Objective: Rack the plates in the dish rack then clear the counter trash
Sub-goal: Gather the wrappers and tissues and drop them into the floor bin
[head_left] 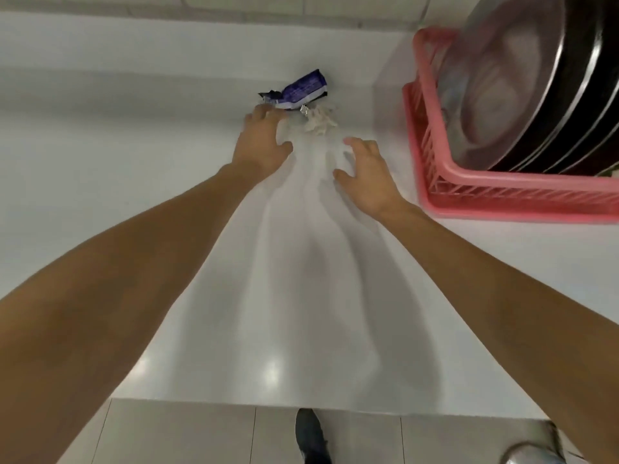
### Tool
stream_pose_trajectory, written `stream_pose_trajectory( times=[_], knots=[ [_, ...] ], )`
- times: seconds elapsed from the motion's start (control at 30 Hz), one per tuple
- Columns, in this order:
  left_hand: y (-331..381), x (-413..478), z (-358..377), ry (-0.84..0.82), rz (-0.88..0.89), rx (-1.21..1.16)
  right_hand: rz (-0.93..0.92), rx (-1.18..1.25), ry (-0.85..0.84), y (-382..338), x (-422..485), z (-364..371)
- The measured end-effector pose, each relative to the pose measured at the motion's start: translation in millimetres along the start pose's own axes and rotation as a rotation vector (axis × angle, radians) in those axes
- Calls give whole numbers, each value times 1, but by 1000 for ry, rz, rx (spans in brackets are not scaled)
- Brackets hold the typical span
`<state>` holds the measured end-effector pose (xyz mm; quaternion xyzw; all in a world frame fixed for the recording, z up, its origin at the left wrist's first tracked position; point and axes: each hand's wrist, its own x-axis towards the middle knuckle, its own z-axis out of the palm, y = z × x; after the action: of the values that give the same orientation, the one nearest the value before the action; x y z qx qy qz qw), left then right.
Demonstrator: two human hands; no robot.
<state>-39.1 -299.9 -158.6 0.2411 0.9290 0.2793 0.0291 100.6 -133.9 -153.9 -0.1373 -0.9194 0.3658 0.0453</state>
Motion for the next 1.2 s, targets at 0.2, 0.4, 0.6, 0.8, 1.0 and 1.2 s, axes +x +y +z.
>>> stream_pose_trajectory(
  times=[0.2, 0.4, 0.6, 0.8, 1.0, 1.2],
  knots=[
    [-21, 51, 27, 152, 273, 218, -102, 25, 151, -3, 77, 34],
    [-28, 95, 34, 103, 280, 199, -120, -166, 289, 2, 131, 55],
    [-35, 117, 37, -10, 350, 89, -169, -207, 312, 8, 150, 63],
    [-44, 117, 40, 122, 317, 72, -131, -106, 337, 6, 144, 65],
    [-38, 116, 35, 76, 307, 38, -57, 120, 321, 0, 140, 56],
    [-32, 116, 28, 110, 223, 11, 60, 452, 351, -5, 143, 51]
  ],
)
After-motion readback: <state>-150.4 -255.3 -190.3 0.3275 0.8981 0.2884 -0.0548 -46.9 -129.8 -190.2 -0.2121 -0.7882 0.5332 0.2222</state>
